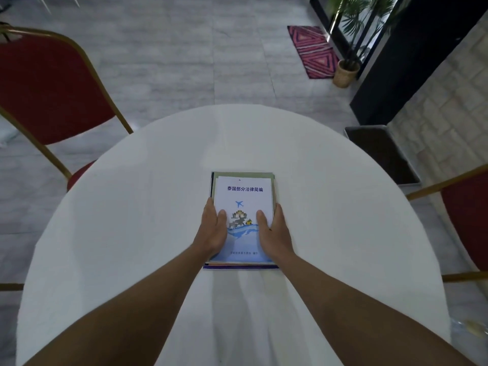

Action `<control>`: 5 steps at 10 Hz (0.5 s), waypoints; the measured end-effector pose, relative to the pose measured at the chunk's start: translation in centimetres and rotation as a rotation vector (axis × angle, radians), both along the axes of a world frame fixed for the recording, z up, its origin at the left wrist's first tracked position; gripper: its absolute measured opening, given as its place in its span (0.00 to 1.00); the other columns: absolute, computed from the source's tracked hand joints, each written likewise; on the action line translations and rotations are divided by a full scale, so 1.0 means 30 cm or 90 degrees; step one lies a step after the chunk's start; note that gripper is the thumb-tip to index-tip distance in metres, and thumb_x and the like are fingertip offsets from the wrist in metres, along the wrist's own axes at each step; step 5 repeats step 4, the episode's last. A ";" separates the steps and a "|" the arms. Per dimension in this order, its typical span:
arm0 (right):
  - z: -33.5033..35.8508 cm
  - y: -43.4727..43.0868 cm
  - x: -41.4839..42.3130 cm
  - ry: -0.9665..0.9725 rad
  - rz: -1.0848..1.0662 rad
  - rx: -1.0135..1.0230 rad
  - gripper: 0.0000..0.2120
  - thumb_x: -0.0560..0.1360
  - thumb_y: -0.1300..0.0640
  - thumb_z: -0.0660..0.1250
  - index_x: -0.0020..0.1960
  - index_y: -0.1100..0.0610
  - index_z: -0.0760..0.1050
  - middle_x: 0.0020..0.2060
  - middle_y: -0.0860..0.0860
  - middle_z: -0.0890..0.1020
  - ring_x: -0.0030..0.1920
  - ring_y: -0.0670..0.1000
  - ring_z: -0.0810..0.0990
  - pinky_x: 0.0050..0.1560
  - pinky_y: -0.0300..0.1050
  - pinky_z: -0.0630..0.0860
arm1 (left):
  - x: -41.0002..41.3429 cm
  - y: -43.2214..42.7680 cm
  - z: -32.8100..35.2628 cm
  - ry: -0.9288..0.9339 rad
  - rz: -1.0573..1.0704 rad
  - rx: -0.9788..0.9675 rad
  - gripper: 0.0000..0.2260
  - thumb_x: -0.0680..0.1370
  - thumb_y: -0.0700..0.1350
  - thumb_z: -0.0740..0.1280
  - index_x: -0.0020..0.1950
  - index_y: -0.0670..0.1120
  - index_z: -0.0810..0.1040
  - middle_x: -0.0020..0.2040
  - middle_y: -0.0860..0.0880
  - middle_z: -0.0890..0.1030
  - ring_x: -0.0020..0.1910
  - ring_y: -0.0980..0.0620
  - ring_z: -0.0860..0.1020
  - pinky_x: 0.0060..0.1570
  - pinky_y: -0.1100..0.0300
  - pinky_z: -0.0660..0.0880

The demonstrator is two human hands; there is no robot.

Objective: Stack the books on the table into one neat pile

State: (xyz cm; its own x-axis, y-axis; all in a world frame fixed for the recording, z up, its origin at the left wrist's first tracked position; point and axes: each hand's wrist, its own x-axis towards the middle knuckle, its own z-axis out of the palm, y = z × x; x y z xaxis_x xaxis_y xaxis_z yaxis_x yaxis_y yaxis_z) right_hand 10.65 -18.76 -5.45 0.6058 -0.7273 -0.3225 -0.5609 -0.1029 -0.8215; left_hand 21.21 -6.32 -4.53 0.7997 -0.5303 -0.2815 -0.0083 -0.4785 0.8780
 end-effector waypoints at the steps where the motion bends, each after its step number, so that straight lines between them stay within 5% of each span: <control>1: 0.010 -0.014 0.006 0.002 0.007 0.029 0.27 0.81 0.43 0.60 0.75 0.54 0.61 0.70 0.52 0.73 0.68 0.53 0.74 0.69 0.54 0.71 | 0.012 0.001 0.011 -0.002 -0.023 0.026 0.14 0.84 0.45 0.52 0.68 0.44 0.62 0.65 0.43 0.72 0.66 0.45 0.73 0.66 0.45 0.72; 2: 0.060 -0.032 0.003 -0.003 0.031 0.055 0.26 0.80 0.41 0.60 0.72 0.55 0.63 0.71 0.53 0.72 0.70 0.54 0.72 0.71 0.56 0.69 | 0.030 0.004 0.041 -0.016 -0.070 0.126 0.22 0.84 0.48 0.53 0.75 0.40 0.57 0.74 0.40 0.64 0.74 0.40 0.64 0.73 0.43 0.63; 3: 0.134 -0.059 0.010 0.046 0.105 -0.017 0.33 0.80 0.37 0.55 0.80 0.50 0.55 0.80 0.52 0.58 0.80 0.56 0.53 0.78 0.60 0.55 | 0.066 -0.005 0.123 -0.092 -0.102 0.276 0.30 0.83 0.54 0.52 0.79 0.41 0.48 0.80 0.39 0.52 0.78 0.39 0.54 0.76 0.43 0.55; 5: 0.240 -0.085 0.014 0.090 0.171 -0.112 0.35 0.80 0.34 0.52 0.82 0.48 0.48 0.82 0.49 0.49 0.81 0.58 0.45 0.79 0.60 0.45 | 0.091 -0.006 0.265 -0.205 -0.127 0.318 0.31 0.83 0.56 0.49 0.80 0.42 0.43 0.81 0.39 0.47 0.79 0.40 0.50 0.77 0.46 0.51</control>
